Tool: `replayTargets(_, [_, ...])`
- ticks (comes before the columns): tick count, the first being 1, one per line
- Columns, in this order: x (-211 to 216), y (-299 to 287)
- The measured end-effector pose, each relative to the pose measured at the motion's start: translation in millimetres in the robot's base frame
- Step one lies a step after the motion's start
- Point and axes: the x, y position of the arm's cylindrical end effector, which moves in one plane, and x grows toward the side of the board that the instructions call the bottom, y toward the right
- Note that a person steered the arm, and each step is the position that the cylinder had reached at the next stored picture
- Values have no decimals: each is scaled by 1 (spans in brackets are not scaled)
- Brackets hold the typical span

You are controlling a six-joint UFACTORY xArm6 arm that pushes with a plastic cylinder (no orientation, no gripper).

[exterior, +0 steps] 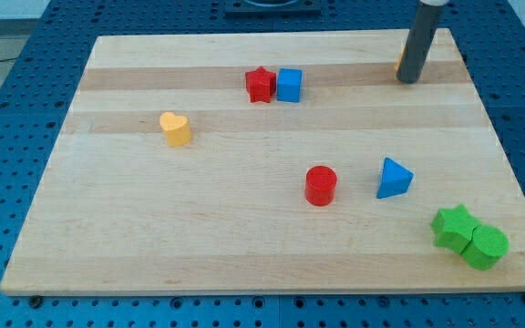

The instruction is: Move the yellow heart right bottom of the blue cube

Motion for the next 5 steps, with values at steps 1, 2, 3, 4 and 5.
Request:
replayTargets(1, [-22,0])
replayTargets(2, [-41,-2])
replayTargets(3, [-41,-4])
replayTargets(4, [-44,-4])
replayTargets(5, [1,-39])
